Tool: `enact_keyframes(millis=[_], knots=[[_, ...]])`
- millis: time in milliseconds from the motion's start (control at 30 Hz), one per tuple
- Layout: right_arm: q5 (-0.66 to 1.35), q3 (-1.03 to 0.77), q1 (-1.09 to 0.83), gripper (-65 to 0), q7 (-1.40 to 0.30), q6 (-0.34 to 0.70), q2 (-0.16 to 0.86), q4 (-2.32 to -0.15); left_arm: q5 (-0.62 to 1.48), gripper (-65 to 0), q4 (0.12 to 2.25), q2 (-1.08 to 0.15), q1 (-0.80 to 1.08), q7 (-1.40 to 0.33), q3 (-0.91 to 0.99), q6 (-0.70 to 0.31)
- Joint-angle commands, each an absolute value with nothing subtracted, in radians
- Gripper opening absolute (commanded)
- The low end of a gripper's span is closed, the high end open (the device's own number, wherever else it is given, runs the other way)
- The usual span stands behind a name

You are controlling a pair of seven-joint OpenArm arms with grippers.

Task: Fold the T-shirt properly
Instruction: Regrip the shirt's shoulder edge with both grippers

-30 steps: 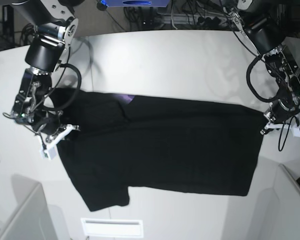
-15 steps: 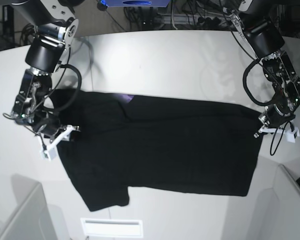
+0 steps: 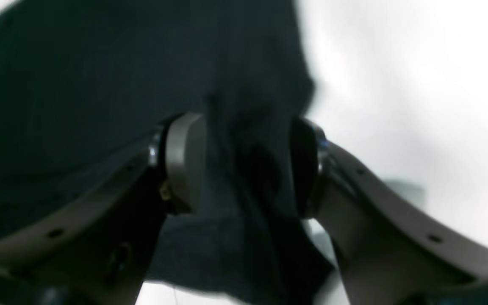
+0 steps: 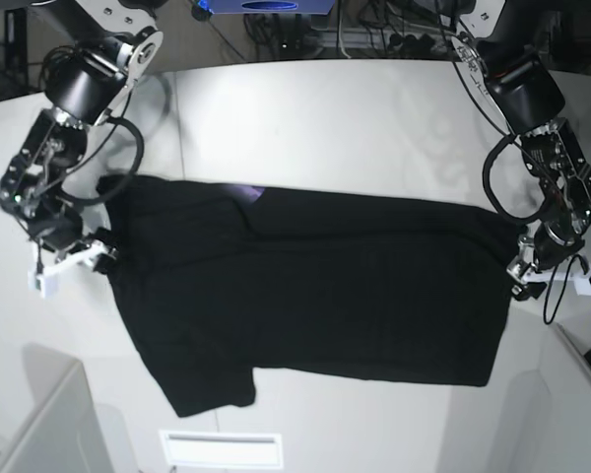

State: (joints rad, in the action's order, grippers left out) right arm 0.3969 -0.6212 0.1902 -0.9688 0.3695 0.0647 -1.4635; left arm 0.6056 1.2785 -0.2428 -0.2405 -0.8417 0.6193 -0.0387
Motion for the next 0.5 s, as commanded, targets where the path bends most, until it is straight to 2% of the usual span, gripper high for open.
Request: enact_keyframes(millis=[0,133,233,400,467], knots=[[0.424,-0.624,0.182,-34.5,-0.951,0.36,0.054,-1.543,0.634,-21.6,1.319,-0.265,-0.248,-0.826,0.653,-0.05],[0.429,-0.63,0.067,-34.5,-0.952,0.272,-0.028,-1.768,0.754,-21.6,1.422,-0.263,-0.174,-0.839,0.791,-0.05],[0.429,-0.667,-0.015,-33.9,-0.951,0.222,-0.114,-1.877,0.814,-21.6,1.501,-0.266,-0.053,-0.862,0.816,-0.051],[0.496,-0.696,-0.107,-33.9,-0.951,0.209,-0.139,-1.868,0.822,-21.6,1.598,-0.263,0.15,-0.857,0.817,-0.056],[0.572,-0.725,-0.133,-34.2,-0.949,0.209,-0.139,-1.828,0.819,-21.6,1.598,-0.263,0.188,-0.857,0.819,-0.104]])
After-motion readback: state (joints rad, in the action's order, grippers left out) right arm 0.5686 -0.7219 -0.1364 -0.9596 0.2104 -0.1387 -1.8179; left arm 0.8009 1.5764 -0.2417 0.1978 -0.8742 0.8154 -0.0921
